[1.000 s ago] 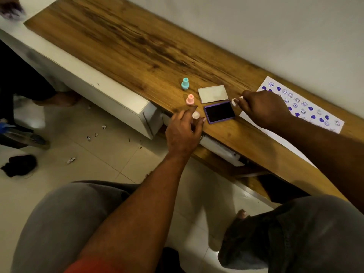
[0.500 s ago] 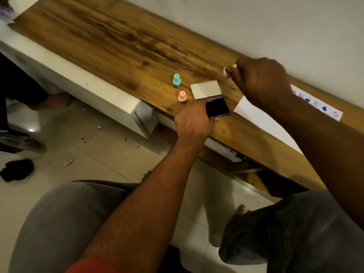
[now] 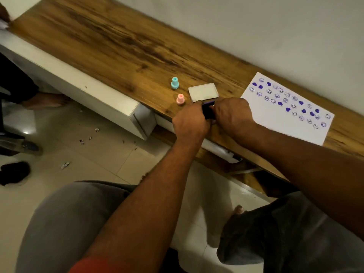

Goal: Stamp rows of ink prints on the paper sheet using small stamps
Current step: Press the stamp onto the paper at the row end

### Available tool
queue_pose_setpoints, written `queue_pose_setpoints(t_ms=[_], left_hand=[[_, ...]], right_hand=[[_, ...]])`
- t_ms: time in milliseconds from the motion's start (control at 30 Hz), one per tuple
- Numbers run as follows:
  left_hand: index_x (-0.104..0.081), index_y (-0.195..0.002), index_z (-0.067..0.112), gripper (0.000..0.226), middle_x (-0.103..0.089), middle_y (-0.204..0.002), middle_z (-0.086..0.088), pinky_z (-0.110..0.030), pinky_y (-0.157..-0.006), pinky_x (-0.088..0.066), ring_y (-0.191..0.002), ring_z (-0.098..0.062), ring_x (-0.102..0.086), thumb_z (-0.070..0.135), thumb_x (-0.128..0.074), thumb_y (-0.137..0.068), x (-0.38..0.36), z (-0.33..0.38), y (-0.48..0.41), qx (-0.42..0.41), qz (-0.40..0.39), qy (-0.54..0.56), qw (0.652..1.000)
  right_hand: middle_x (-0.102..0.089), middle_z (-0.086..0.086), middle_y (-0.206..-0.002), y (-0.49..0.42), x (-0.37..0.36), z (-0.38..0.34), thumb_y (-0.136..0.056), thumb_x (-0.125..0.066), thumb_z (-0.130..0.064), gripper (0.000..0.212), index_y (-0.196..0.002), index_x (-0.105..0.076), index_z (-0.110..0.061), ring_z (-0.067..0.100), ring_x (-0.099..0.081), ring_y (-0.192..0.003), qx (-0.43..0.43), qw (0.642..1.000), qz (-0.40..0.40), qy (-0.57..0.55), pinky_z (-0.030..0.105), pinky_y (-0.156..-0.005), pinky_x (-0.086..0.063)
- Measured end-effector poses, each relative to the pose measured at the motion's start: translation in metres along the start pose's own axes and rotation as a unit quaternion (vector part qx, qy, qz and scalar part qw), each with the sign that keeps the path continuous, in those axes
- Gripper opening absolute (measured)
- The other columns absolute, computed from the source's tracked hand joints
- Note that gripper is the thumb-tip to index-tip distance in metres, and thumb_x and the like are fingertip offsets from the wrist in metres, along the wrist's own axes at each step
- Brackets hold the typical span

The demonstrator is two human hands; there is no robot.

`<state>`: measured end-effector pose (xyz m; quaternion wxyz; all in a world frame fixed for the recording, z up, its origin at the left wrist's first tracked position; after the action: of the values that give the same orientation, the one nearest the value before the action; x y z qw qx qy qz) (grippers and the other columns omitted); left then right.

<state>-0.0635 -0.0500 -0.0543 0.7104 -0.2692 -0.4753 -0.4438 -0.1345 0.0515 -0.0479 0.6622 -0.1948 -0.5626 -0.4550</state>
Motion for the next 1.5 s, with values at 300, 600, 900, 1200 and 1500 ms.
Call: queue_pose_setpoints(t_ms=[300, 600, 900, 1200, 1500], left_hand=[[-0.064, -0.131, 0.028, 0.058, -0.072, -0.119, -0.001, -0.039, -0.083, -0.056, -0.107, -0.024, -0.070, 0.056, -0.082, -0.083, 0.001, 0.004, -0.002, 0.015, -0.015, -0.014, 1.000], [-0.059, -0.137, 0.026, 0.067, -0.070, -0.128, -0.003, -0.041, -0.090, -0.058, -0.119, -0.025, -0.066, 0.057, -0.083, -0.083, 0.002, 0.042, -0.002, -0.050, 0.005, -0.064, 0.997], [-0.058, -0.146, 0.026, 0.078, -0.071, -0.132, -0.004, -0.041, -0.087, -0.055, -0.116, -0.026, -0.067, 0.079, -0.059, -0.089, -0.065, 0.182, 0.054, -0.291, -0.005, 0.008, 0.957], [-0.057, -0.150, 0.026, 0.091, -0.070, -0.136, -0.004, -0.041, -0.093, -0.055, -0.120, -0.026, -0.067, 0.090, -0.044, -0.087, -0.125, 0.236, 0.067, -0.334, -0.027, -0.037, 0.942], [-0.059, -0.148, 0.026, 0.091, -0.071, -0.133, -0.003, -0.041, -0.092, -0.056, -0.118, -0.025, -0.068, 0.091, -0.046, -0.086, -0.126, 0.237, 0.069, -0.334, -0.026, -0.051, 0.941]], right_hand=[[-0.069, 0.011, -0.119, -0.001, 0.005, -0.001, -0.101, -0.062, -0.034, 0.038, -0.131, -0.058, -0.012, 0.030, -0.069, -0.103, 0.028, 0.999, -0.026, -0.011, 0.035, -0.077, -0.044], [-0.073, 0.013, -0.091, 0.059, -0.015, 0.131, -0.107, -0.023, -0.058, 0.065, -0.106, -0.072, -0.014, 0.035, -0.066, -0.085, -0.102, 0.940, 0.156, -0.286, 0.038, -0.072, -0.049], [-0.070, 0.029, -0.089, 0.146, -0.128, 0.312, -0.105, -0.029, -0.047, 0.062, -0.090, -0.070, -0.003, 0.047, -0.065, -0.083, -0.297, 0.886, 0.141, -0.327, 0.036, -0.067, -0.036], [-0.071, 0.026, -0.092, 0.144, -0.155, 0.326, -0.111, -0.039, -0.038, 0.049, -0.091, -0.067, -0.003, 0.046, -0.063, -0.084, -0.263, 0.885, 0.133, -0.360, 0.041, -0.068, -0.039], [-0.067, 0.027, -0.081, 0.142, -0.147, 0.329, -0.109, -0.041, -0.044, 0.050, -0.074, -0.056, -0.012, 0.036, -0.048, -0.065, -0.247, 0.908, 0.111, -0.320, 0.035, -0.062, -0.028]])
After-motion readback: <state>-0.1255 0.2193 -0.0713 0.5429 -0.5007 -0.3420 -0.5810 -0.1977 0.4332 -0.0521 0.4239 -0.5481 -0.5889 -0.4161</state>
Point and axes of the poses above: each hand's wrist, its own y-axis away from the middle knuckle, its own x-axis out of the back of the hand, z = x × y, the point moved 7 cm from there along -y, towards the middle knuckle
